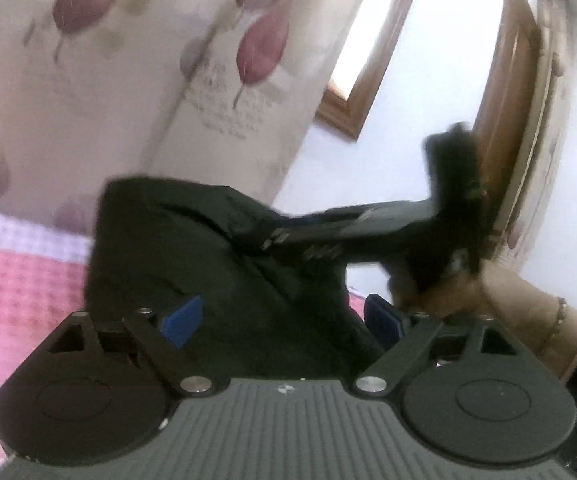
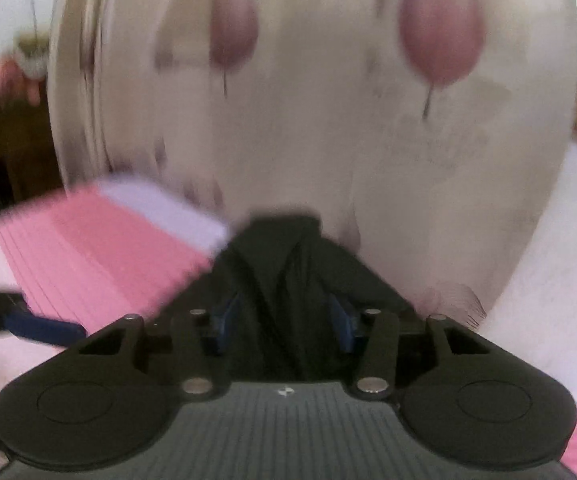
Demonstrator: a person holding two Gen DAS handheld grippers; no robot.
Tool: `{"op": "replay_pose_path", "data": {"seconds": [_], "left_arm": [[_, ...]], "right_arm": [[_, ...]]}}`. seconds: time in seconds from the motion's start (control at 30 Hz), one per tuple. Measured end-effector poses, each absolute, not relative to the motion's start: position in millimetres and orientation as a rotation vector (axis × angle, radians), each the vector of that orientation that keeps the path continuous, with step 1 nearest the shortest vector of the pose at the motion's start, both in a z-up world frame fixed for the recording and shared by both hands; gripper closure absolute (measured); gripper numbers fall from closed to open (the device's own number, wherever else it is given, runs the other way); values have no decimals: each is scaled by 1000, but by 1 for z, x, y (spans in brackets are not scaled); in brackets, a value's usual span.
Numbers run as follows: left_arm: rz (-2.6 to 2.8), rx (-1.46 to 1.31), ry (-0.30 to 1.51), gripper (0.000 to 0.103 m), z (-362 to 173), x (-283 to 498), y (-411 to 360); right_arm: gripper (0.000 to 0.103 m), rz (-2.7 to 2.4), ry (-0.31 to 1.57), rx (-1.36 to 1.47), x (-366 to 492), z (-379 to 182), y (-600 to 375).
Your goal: Fold large clothes
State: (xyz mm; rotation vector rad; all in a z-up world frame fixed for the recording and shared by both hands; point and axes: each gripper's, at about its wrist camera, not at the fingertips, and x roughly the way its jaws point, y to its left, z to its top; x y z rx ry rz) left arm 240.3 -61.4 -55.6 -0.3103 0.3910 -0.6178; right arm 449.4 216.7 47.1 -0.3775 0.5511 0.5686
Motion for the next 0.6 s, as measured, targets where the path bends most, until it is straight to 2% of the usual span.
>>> {"op": "replay_pose_path", "data": {"seconds": [0.03,0.3,0.37,0.43,0.5,0.53,0.6], "left_arm": [[-628,-331,412,17,-62,246,-66],[-702,-330,469,15,-96,257,-95],[-718,-324,480,15,-101,260,-101],[-723,-340,486,15,-107,262,-105],[-722,-314,481,15,-112,261,-112],[-720,-298,478,15,-113,261,-115],[-722,-268,475,15,-116,264,-121]], "right_arm": [[69,545,575,-404,452,39,216],[70,490,686,-205,467,-5,197],[70,486,681,-161,471,-18,200],[70,490,659,-107,458,-39,141],[70,493,641,-44,465,-52,149],[70,492,623,-31,459,-61,116],[70,488,578,-28,457,-69,136]]}}
